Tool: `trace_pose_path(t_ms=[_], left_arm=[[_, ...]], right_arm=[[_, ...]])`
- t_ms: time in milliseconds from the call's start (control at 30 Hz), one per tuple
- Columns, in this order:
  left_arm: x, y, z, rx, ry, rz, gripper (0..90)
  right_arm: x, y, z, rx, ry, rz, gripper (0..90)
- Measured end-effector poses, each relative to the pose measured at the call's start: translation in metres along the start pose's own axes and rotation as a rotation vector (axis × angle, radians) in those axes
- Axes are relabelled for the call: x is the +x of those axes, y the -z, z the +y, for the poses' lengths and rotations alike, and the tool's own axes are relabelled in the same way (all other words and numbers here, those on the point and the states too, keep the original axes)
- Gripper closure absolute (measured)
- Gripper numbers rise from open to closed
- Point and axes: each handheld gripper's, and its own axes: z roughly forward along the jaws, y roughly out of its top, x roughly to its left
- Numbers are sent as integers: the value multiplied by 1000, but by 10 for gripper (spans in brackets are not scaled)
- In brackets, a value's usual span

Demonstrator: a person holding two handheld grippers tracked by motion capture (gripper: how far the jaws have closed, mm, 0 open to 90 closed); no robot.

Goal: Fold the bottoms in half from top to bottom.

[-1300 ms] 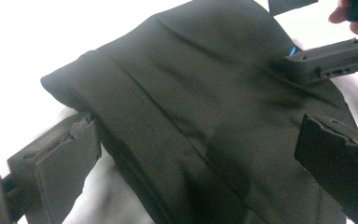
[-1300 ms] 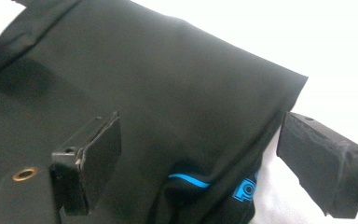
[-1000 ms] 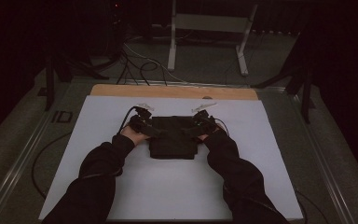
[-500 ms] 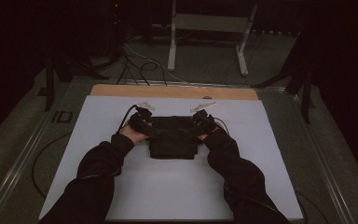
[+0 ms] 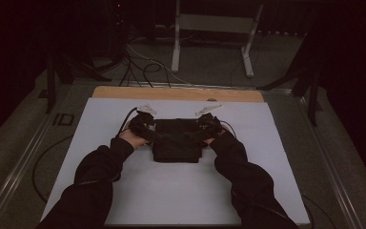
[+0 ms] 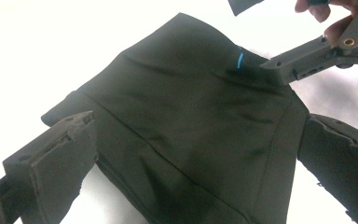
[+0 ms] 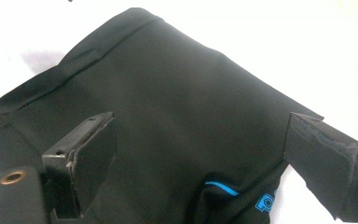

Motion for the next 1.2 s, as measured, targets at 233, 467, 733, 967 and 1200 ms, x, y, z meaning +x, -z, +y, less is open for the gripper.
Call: trace_pose_path(t_ms=[233, 467, 733, 967, 1200], left_arm=[[-7, 8, -6, 4, -15, -1, 0], [-13, 16, -15, 7, -20, 6, 0], [-20, 21, -29, 2, -19, 2, 0], [-25, 23, -42, 16, -22, 2, 0], [-34, 29, -57, 13, -33, -1, 0]], right_arm=[[3, 7, -4, -4, 10, 28, 102], [6, 15, -12, -7, 18, 29, 102], [10, 21, -22, -12, 25, 32, 102], [20, 26, -35, -11, 35, 37, 101], [24, 35, -50, -32, 31, 50, 102]])
